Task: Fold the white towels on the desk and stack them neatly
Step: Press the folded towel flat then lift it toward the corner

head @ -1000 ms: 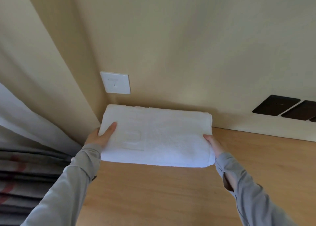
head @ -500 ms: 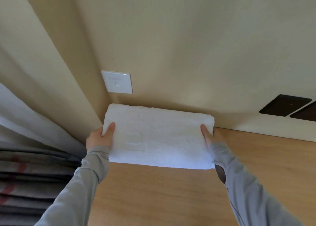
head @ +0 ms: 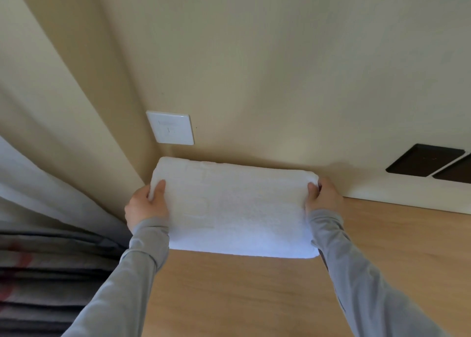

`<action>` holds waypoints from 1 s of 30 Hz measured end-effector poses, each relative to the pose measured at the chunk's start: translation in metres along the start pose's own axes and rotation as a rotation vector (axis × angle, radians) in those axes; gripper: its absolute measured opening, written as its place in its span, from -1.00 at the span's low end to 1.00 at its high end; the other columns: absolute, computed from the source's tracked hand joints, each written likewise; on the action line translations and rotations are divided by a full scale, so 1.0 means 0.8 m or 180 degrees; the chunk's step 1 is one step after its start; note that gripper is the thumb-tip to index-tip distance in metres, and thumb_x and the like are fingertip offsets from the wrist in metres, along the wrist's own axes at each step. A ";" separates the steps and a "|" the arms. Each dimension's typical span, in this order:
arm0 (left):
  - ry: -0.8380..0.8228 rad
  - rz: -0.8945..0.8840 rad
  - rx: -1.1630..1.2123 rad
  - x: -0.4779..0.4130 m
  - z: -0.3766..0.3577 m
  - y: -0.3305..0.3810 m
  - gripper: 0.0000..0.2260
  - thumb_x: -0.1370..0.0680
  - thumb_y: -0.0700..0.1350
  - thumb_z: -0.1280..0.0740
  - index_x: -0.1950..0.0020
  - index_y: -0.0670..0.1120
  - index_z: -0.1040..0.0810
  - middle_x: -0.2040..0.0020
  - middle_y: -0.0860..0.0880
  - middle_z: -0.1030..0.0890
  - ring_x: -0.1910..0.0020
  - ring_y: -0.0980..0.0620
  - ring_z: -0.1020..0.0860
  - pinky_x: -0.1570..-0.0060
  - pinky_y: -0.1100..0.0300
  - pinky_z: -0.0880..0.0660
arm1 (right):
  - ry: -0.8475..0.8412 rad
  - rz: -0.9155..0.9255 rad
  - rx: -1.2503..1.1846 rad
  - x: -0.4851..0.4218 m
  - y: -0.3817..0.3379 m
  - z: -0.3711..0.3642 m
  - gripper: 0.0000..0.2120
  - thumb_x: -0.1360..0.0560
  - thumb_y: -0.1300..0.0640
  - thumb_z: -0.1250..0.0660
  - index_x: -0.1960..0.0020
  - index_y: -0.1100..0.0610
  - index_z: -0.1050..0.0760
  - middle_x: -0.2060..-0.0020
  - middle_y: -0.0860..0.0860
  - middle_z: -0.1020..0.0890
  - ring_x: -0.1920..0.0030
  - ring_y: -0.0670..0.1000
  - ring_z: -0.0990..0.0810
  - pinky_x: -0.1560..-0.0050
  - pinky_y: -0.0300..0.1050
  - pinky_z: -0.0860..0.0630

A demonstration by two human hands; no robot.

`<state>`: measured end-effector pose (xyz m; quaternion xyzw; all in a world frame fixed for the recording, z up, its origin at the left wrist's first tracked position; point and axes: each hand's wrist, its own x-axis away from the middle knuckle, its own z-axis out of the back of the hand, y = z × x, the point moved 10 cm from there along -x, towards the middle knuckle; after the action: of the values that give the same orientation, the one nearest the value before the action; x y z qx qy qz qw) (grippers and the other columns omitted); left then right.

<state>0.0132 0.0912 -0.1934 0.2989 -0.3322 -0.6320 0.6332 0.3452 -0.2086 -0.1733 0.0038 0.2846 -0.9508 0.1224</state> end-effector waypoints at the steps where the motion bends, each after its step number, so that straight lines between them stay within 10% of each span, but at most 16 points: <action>1: -0.0036 0.0082 0.0033 0.000 -0.002 -0.004 -0.55 -0.50 0.13 -0.28 0.43 -0.15 -0.32 0.47 -0.09 -0.38 0.40 -0.11 -0.33 0.40 0.16 -0.27 | -0.0014 -0.0028 -0.0008 -0.001 0.001 -0.004 -0.82 -0.57 0.09 -0.19 0.17 0.14 -0.31 0.24 0.16 -0.49 0.22 0.18 -0.49 0.23 -0.09 -0.29; 7: -0.0357 0.0070 -0.0662 0.004 -0.007 0.006 -0.67 -0.54 0.15 -0.21 0.13 -0.09 -0.54 0.11 -0.16 -0.56 0.09 -0.23 -0.47 0.10 0.00 -0.42 | -0.0504 -0.0234 0.0118 -0.009 0.013 -0.031 -0.80 -0.58 0.06 -0.17 0.06 0.20 -0.39 0.01 0.26 -0.55 0.03 0.24 -0.53 0.12 -0.06 -0.34; 13: -0.0441 -0.2670 -0.1932 0.127 -0.053 0.137 -0.51 -0.63 0.10 0.08 -0.52 -0.05 -0.12 -0.52 -0.15 -0.17 -0.47 -0.17 -0.18 -0.38 -0.13 -0.16 | 0.0568 0.0773 0.0501 0.041 -0.057 0.031 -0.67 -0.53 0.17 -0.16 -0.23 0.28 -0.44 -0.20 0.23 -0.51 -0.17 0.24 -0.48 -0.06 0.11 -0.40; 18: -0.1077 -0.2520 -0.2415 0.155 -0.113 0.112 -0.50 -0.60 0.14 0.22 -0.50 0.06 0.29 -0.54 -0.01 0.25 -0.51 -0.02 0.26 -0.46 -0.06 0.27 | -0.0070 0.2285 0.0877 0.142 -0.149 -0.021 -0.53 -0.56 0.03 0.04 -0.31 0.15 -0.46 -0.34 0.06 -0.47 -0.37 0.10 -0.40 -0.39 0.22 -0.22; 23: -0.1171 -0.2497 -0.2713 0.146 -0.132 0.095 -0.51 -0.59 0.13 0.26 -0.48 0.08 0.34 -0.54 0.03 0.28 -0.51 0.02 0.27 -0.46 -0.07 0.25 | -0.0892 0.2170 0.1170 0.144 -0.127 -0.083 -0.48 -0.60 -0.04 0.16 -0.53 0.11 0.02 -0.53 -0.03 -0.02 -0.53 0.00 0.08 -0.42 0.09 0.36; 30: -0.1471 -0.2483 -0.2662 0.134 -0.135 0.088 -0.48 -0.52 0.18 0.34 -0.46 0.13 0.36 -0.53 0.08 0.28 -0.50 0.06 0.27 -0.45 -0.01 0.28 | -0.1246 0.2068 0.1377 0.135 -0.120 -0.096 -0.47 -0.62 -0.10 0.17 -0.54 0.02 0.15 -0.53 -0.09 0.12 -0.52 -0.07 0.20 -0.44 0.08 0.35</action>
<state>0.1397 -0.0184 -0.1976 -0.0199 -0.0510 -0.9422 0.3306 0.2128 -0.1144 -0.1946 -0.0616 0.0344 -0.8834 0.4633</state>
